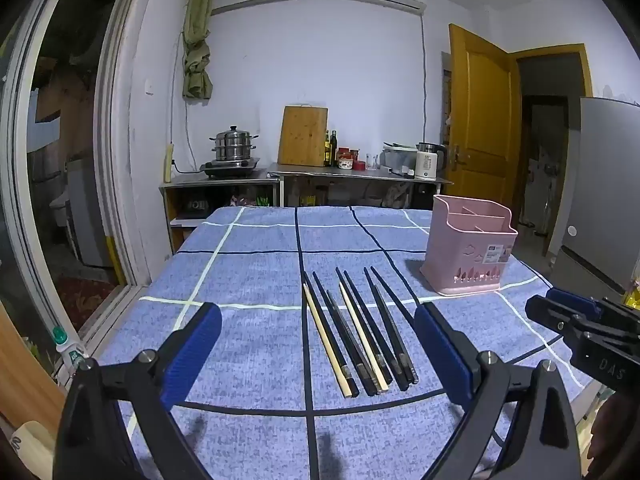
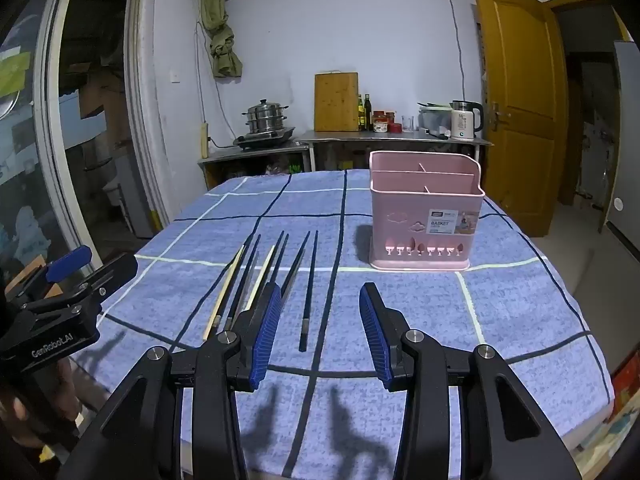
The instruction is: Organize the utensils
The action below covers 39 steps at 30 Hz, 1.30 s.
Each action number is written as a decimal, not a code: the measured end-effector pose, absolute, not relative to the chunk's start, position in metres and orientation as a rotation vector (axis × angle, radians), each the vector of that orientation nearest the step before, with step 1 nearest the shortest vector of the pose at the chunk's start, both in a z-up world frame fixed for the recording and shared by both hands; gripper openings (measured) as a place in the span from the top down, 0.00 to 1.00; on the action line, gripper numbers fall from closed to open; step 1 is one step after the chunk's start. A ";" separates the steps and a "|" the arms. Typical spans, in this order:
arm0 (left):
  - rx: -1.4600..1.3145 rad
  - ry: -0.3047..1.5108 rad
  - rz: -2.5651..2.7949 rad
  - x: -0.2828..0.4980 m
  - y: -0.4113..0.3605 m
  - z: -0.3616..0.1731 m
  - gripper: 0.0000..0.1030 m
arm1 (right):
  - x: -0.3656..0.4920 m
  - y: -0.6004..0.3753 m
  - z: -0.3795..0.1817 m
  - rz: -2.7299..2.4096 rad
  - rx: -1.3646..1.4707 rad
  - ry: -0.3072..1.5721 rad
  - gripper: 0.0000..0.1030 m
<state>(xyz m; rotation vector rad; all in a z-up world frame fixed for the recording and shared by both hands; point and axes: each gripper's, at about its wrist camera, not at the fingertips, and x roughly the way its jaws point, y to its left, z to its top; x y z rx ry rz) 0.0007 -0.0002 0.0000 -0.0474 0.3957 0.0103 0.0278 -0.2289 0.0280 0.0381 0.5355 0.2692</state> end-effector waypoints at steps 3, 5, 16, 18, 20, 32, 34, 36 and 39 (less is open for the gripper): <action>-0.060 0.390 0.008 0.001 0.000 0.000 0.04 | 0.028 -0.231 0.028 0.269 0.037 0.537 0.59; -0.058 0.389 0.007 0.001 0.000 0.000 0.04 | 0.028 -0.233 0.028 0.268 0.038 0.539 0.59; -0.062 0.392 0.006 0.002 -0.001 -0.004 0.04 | 0.027 -0.226 0.026 0.267 0.019 0.546 0.59; -0.064 0.392 0.004 0.001 -0.001 -0.002 0.04 | 0.026 -0.226 0.026 0.268 0.019 0.546 0.59; -0.065 0.392 0.004 0.002 -0.001 -0.002 0.04 | 0.027 -0.226 0.026 0.268 0.021 0.547 0.59; -0.066 0.396 0.008 0.001 -0.002 -0.002 0.04 | 0.028 -0.228 0.027 0.266 0.021 0.550 0.59; -0.065 0.397 0.006 0.001 -0.002 -0.002 0.04 | 0.028 -0.228 0.027 0.267 0.022 0.547 0.59; -0.064 0.398 0.006 0.001 -0.002 -0.003 0.04 | 0.028 -0.228 0.028 0.267 0.022 0.546 0.59; -0.065 0.399 0.004 0.001 -0.002 -0.003 0.04 | 0.027 -0.228 0.028 0.265 0.021 0.544 0.59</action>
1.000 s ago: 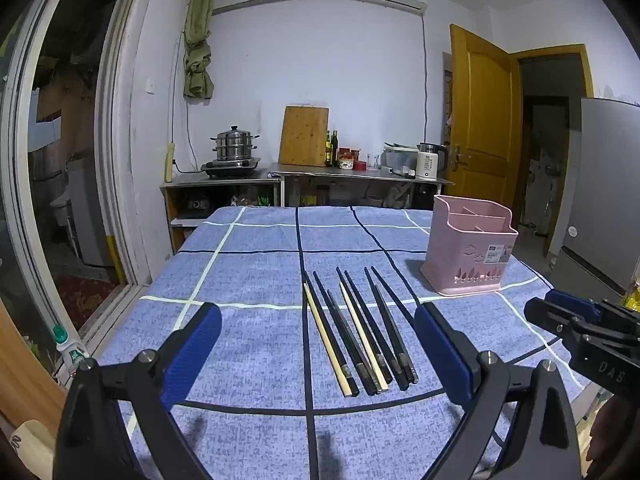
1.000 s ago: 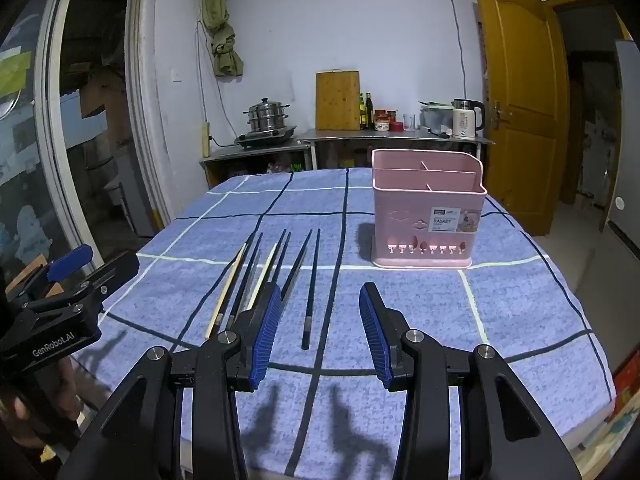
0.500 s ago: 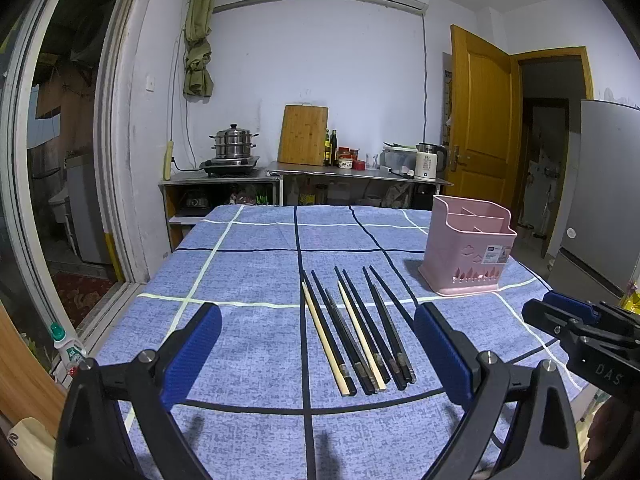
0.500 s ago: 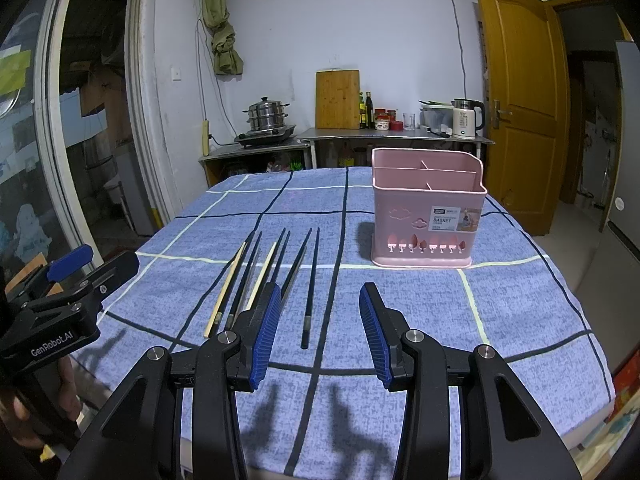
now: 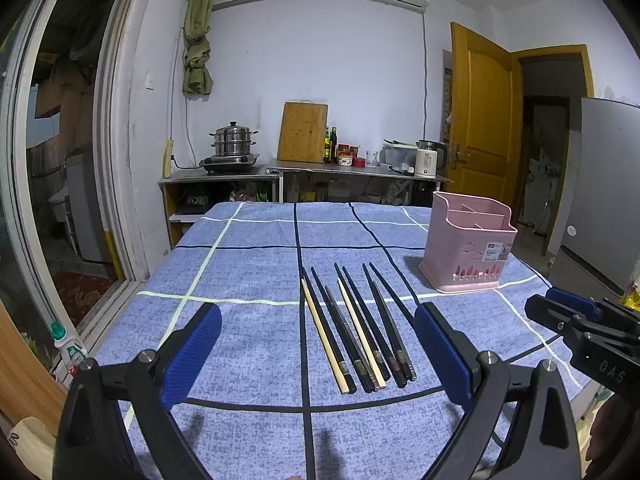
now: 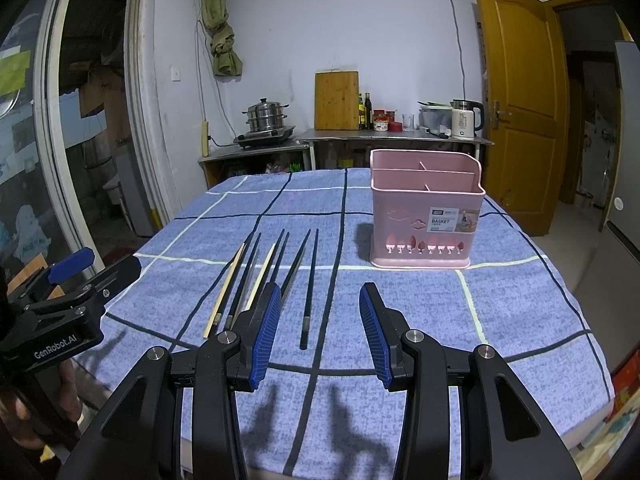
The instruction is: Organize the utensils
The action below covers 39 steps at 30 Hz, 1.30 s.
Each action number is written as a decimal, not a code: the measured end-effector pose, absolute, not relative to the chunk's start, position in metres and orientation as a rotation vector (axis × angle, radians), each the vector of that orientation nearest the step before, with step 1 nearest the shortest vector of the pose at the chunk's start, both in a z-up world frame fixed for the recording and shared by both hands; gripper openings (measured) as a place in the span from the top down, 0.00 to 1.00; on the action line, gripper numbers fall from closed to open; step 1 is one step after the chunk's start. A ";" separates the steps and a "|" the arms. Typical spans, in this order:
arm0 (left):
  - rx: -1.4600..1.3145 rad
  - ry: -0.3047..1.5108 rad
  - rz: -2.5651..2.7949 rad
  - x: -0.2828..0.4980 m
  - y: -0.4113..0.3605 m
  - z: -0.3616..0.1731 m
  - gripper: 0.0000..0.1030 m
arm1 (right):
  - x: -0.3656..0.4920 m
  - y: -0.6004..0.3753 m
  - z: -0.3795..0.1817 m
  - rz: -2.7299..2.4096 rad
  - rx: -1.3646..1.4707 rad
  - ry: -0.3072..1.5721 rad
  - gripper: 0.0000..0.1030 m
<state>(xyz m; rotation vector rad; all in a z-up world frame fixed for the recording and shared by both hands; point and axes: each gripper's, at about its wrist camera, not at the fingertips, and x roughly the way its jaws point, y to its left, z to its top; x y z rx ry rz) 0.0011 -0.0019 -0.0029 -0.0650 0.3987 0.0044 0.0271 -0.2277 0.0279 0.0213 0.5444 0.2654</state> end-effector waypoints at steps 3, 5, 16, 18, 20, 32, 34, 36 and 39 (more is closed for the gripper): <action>-0.060 0.400 0.005 0.001 -0.003 -0.003 0.04 | 0.028 -0.228 0.028 0.266 0.022 0.545 0.59; -0.058 0.405 0.003 0.002 -0.003 -0.004 0.04 | 0.027 -0.228 0.028 0.266 0.021 0.546 0.59; -0.054 0.405 0.000 0.003 -0.004 -0.005 0.04 | 0.027 -0.227 0.027 0.266 0.019 0.549 0.59; -0.055 0.405 -0.001 0.003 -0.004 -0.004 0.04 | 0.027 -0.227 0.028 0.266 0.019 0.548 0.59; -0.055 0.405 -0.001 0.003 -0.004 -0.004 0.04 | 0.027 -0.227 0.028 0.266 0.020 0.546 0.59; -0.055 0.409 -0.006 0.005 -0.006 -0.004 0.04 | 0.028 -0.228 0.028 0.267 0.021 0.551 0.59; -0.055 0.409 -0.009 0.006 -0.007 -0.004 0.04 | 0.028 -0.228 0.028 0.266 0.020 0.551 0.59; -0.055 0.410 -0.010 0.006 -0.008 -0.004 0.04 | 0.028 -0.228 0.028 0.267 0.020 0.553 0.59; -0.057 0.409 -0.011 0.005 -0.008 -0.004 0.04 | 0.028 -0.228 0.028 0.267 0.019 0.552 0.59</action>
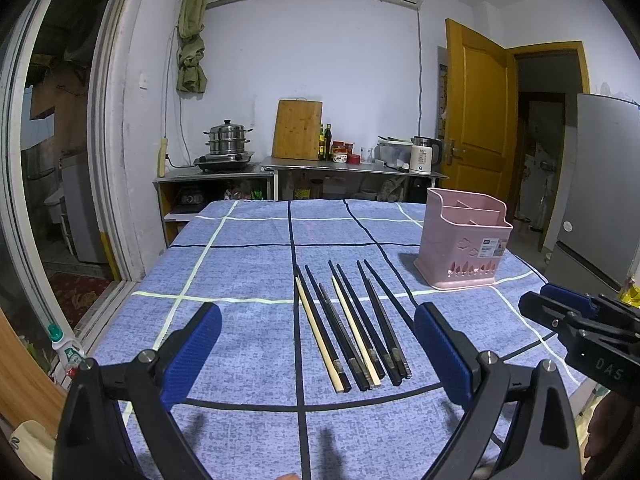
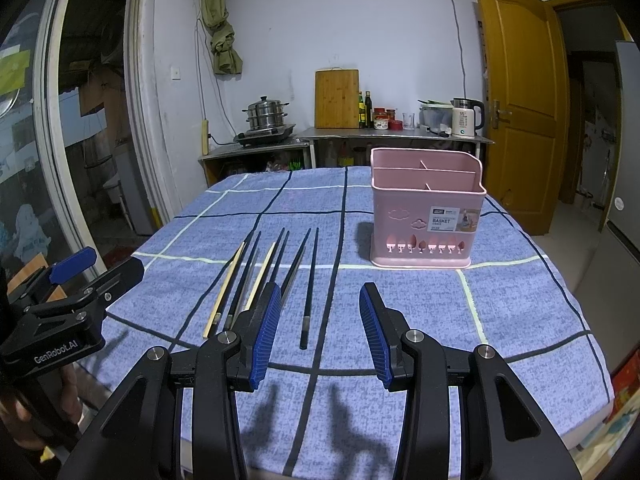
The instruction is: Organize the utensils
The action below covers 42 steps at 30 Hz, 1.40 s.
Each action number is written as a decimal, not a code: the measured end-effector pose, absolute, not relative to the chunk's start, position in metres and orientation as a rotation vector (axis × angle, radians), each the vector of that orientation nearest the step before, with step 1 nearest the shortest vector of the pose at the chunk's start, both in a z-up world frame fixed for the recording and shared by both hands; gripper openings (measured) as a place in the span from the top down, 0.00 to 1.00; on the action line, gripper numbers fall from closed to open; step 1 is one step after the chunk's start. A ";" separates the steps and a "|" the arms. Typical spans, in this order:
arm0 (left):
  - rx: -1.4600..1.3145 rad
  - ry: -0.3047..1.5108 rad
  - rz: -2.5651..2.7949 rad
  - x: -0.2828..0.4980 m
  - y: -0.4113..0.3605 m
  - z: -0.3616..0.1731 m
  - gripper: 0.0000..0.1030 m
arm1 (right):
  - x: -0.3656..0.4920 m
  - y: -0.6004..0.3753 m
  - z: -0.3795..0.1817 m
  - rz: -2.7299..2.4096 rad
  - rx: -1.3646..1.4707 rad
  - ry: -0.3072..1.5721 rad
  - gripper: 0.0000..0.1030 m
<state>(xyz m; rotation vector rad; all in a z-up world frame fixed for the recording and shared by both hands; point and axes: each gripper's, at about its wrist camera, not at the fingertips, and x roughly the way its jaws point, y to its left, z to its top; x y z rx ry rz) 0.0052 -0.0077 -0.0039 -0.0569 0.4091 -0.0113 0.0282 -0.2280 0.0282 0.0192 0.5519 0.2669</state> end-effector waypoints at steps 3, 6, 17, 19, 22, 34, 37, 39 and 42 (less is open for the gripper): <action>-0.055 0.409 -0.015 0.005 -0.009 -0.004 0.04 | 0.029 -0.228 0.028 0.268 0.021 0.555 0.59; -0.055 0.409 -0.016 0.005 -0.009 -0.004 0.04 | 0.030 -0.228 0.028 0.268 0.021 0.554 0.59; -0.057 0.422 -0.020 0.008 -0.007 -0.008 0.04 | 0.031 -0.228 0.025 0.270 0.021 0.565 0.59; -0.058 0.428 -0.025 0.009 -0.007 -0.010 0.04 | 0.032 -0.228 0.024 0.270 0.021 0.570 0.59; -0.059 0.447 -0.025 0.014 -0.006 -0.014 0.04 | 0.034 -0.228 0.021 0.272 0.023 0.582 0.59; -0.111 0.635 -0.021 0.068 0.018 -0.046 0.06 | 0.065 -0.226 0.007 0.306 0.036 0.656 0.59; -0.109 0.683 -0.020 0.090 0.022 -0.053 0.10 | 0.082 -0.223 0.003 0.313 0.031 0.678 0.59; -0.116 0.719 -0.021 0.104 0.025 -0.058 0.13 | 0.095 -0.220 -0.001 0.316 0.030 0.701 0.59; -0.131 0.772 -0.032 0.125 0.027 -0.065 0.21 | 0.113 -0.217 -0.007 0.316 0.028 0.731 0.59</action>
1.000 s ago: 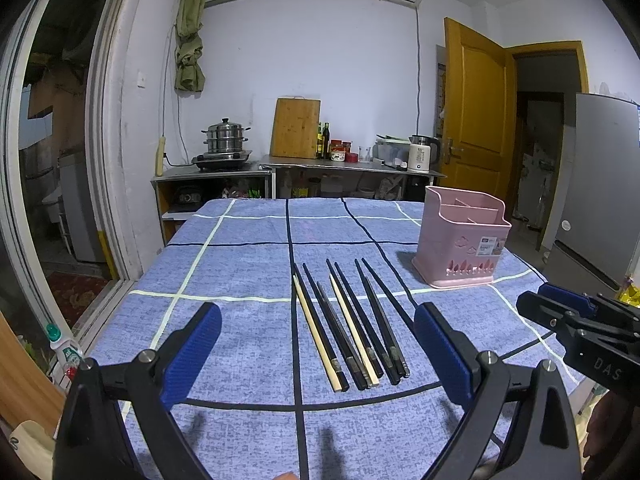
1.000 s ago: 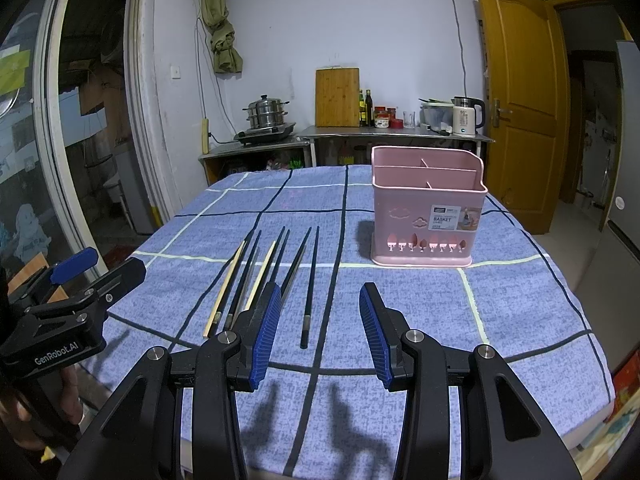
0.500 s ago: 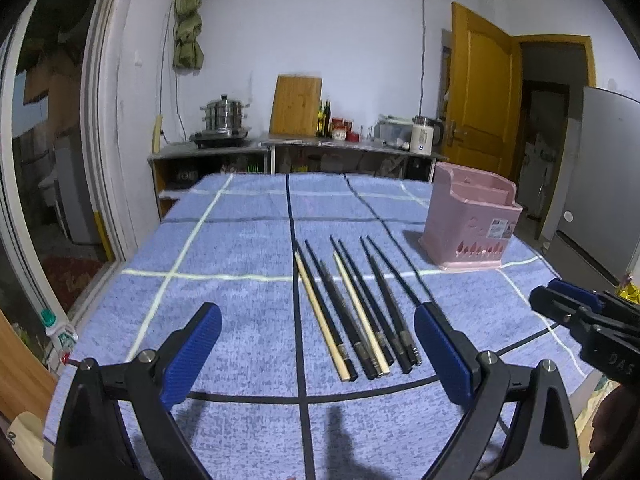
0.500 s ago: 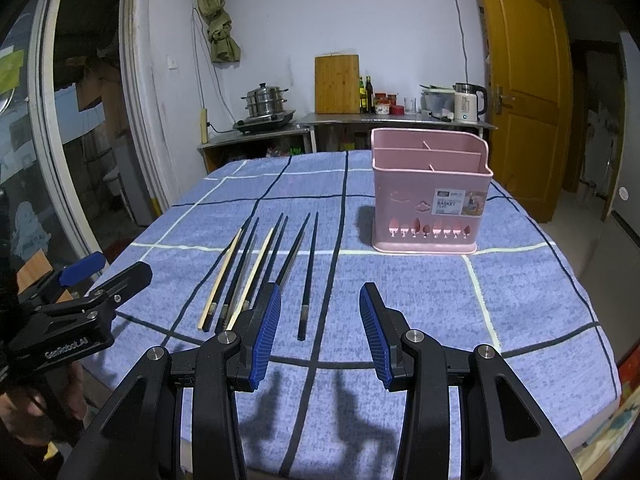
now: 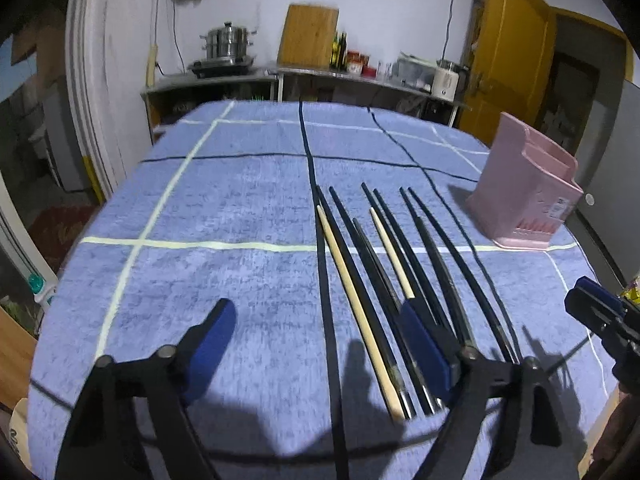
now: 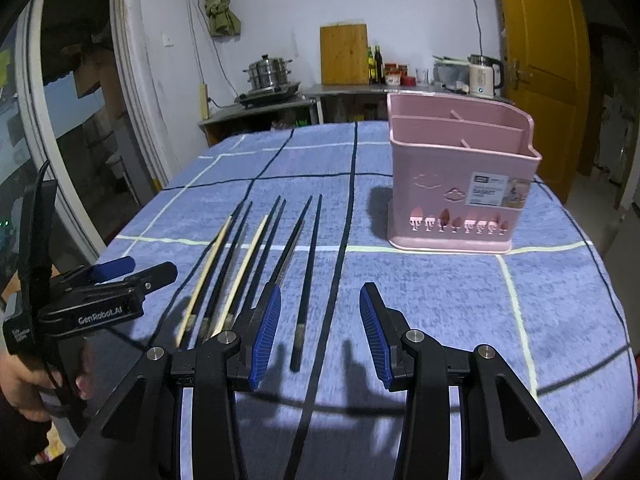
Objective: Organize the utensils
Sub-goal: 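Lower the right gripper over the chopsticks and close on a black chopstick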
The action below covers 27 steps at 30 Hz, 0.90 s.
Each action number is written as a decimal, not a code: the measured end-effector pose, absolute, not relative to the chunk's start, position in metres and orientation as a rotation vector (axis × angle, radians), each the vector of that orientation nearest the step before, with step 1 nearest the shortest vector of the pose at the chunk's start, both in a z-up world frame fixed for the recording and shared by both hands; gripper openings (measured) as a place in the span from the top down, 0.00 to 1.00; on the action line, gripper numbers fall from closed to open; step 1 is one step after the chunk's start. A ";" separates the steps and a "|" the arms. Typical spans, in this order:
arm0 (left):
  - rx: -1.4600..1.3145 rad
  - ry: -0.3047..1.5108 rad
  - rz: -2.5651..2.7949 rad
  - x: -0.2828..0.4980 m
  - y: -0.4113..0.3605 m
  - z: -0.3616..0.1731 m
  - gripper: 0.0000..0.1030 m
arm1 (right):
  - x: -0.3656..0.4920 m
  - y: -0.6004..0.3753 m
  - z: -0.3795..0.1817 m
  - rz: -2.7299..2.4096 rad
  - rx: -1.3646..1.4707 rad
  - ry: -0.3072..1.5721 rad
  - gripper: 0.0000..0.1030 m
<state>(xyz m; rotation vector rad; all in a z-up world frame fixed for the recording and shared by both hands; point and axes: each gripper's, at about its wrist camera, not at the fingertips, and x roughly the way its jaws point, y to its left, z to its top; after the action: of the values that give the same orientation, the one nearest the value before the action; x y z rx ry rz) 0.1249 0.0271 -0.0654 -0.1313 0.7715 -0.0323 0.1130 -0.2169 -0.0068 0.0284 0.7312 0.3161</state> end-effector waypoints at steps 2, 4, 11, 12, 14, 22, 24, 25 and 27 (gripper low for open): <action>-0.153 0.792 -0.060 0.135 0.027 -0.066 0.25 | 0.122 -0.215 -0.011 0.316 0.021 0.744 0.59; -0.158 0.789 -0.092 0.143 0.024 -0.063 0.27 | 0.132 -0.213 -0.015 0.312 0.012 0.760 0.59; -0.151 0.827 -0.189 0.173 0.011 -0.062 0.52 | 0.170 -0.206 -0.037 0.328 -0.003 0.853 0.60; -0.149 0.835 -0.193 0.178 0.010 -0.063 0.54 | 0.175 -0.206 -0.041 0.333 0.003 0.868 0.64; -0.171 0.854 -0.202 0.185 0.011 -0.065 0.58 | 0.182 -0.205 -0.045 0.339 0.008 0.882 0.67; -0.212 0.901 -0.217 0.211 0.012 -0.075 0.73 | 0.204 -0.200 -0.055 0.344 0.029 0.902 0.80; -0.219 0.912 -0.208 0.216 0.013 -0.077 0.75 | 0.207 -0.200 -0.056 0.346 0.038 0.909 0.81; -0.219 0.920 -0.198 0.219 0.013 -0.079 0.75 | 0.209 -0.199 -0.057 0.345 0.041 0.913 0.82; -0.220 0.931 -0.185 0.224 0.014 -0.082 0.77 | 0.213 -0.198 -0.059 0.344 0.041 0.923 0.83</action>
<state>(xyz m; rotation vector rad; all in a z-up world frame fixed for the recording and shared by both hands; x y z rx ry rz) 0.2236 0.0136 -0.0821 -0.2198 0.9308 -0.1851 0.2131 -0.1982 -0.0588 0.0412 0.9230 0.3440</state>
